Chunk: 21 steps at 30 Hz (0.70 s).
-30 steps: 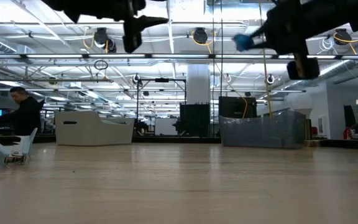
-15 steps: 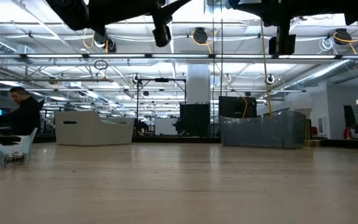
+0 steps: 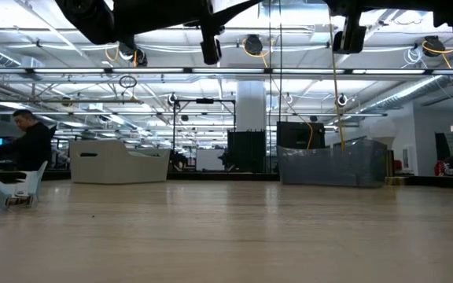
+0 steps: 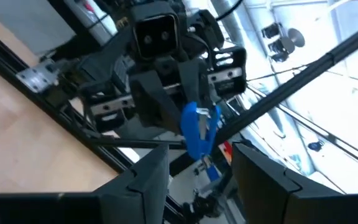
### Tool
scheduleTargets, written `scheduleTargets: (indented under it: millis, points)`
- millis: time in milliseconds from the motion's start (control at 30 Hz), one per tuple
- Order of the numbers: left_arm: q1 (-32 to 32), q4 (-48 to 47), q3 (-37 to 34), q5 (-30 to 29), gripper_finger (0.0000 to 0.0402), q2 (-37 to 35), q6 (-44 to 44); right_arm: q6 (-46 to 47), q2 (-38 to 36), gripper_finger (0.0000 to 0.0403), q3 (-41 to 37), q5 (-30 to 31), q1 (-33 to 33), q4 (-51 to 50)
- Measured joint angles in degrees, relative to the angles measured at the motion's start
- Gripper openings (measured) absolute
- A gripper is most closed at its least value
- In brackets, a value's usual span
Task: Pick and place Stapler, Stapler remover, tape
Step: Put the blue stapler into the gray bin
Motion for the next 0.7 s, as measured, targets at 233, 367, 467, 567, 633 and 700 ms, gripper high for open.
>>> scheduleTargets:
  millis: [233,367,467,567,633,700]
  points:
    - [0.0,-2.1,2.7,-2.9,0.02,0.0,2.3,0.2,0.0,0.0031,0.0,0.0,0.0,0.3]
    - [0.0,-6.7,5.7,-2.7,0.0225,0.0,4.9,0.2,0.0,0.0031,0.0,0.1,0.0,0.3]
    - [0.0,-11.1,7.3,-2.5,0.0237,0.0,6.2,0.2,0.0,0.0031,0.0,0.1,0.0,1.1]
    - [0.0,-13.1,8.3,-2.6,0.0238,0.1,7.1,0.2,0.0,0.0031,0.0,0.1,0.0,1.3]
    - [0.1,-13.1,8.7,-3.0,0.0236,0.0,7.5,0.2,0.0,0.0031,0.0,0.1,0.0,1.4]
    - [0.0,-13.4,8.7,-3.4,0.0233,0.0,7.5,0.2,0.0,0.0031,0.0,0.1,0.0,1.7]
